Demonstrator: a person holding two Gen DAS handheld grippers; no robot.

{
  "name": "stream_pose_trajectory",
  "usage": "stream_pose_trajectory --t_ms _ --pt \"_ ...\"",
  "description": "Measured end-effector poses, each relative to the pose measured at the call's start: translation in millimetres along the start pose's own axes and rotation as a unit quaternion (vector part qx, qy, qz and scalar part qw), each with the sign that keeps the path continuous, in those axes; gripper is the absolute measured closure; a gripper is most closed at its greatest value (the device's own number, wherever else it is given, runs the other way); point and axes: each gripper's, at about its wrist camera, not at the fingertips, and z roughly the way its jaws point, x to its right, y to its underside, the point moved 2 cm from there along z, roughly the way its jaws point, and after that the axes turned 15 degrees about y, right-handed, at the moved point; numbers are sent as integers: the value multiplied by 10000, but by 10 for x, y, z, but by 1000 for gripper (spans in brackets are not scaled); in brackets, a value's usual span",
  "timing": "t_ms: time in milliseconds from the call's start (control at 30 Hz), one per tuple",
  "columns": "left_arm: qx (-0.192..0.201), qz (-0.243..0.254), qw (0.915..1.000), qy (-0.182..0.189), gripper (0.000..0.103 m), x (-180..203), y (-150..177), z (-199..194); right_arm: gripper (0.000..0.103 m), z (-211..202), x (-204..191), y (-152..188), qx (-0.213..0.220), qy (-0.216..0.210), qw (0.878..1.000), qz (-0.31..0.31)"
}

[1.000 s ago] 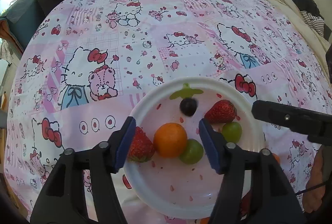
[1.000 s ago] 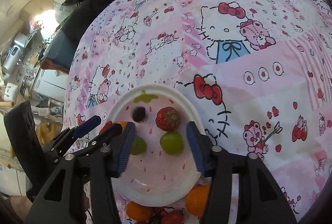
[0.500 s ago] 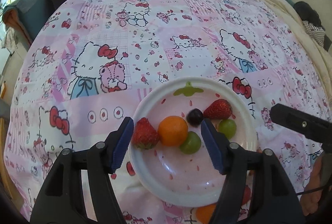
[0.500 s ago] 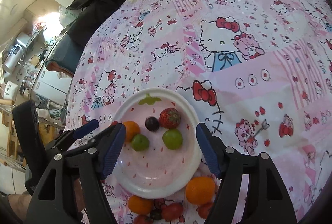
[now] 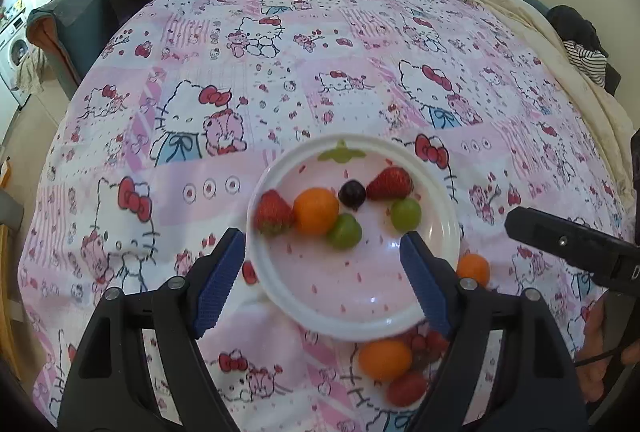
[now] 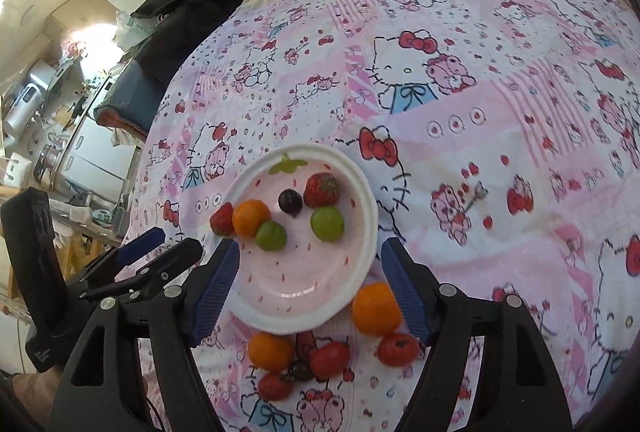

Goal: Organize fruits
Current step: 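Lift both tools off the plate and grasp an orange with the left tool, then lift the orange with the left tool while the right tool grasps a red tomato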

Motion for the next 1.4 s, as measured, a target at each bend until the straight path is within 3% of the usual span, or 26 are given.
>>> stream_pose_trajectory --t_ms 267,467,767,967,1067,1133,1167,1400 --pt "-46 -138 9999 52 26 11 227 -138 27 -189 29 239 13 7 10000 68" --pt "-247 -628 9977 89 26 -94 398 -150 27 -291 95 463 -85 40 9997 212" --pt "-1026 -1276 9849 557 26 -62 714 228 27 -336 345 662 -263 167 9976 621" --pt "-1428 -1162 9817 481 27 103 809 500 27 -374 474 685 -282 264 9968 706" --pt "-1581 -1171 9792 486 39 155 850 605 27 -383 553 702 -305 360 9959 769" --pt "-1666 -1140 9781 503 58 177 869 661 27 -383 599 713 -325 391 9954 811" --pt "-1664 -1160 9774 598 62 182 874 673 27 -379 611 717 -336 412 9953 815" --pt "-1557 -1106 9795 638 66 208 892 544 27 -277 623 701 -426 422 9950 797"
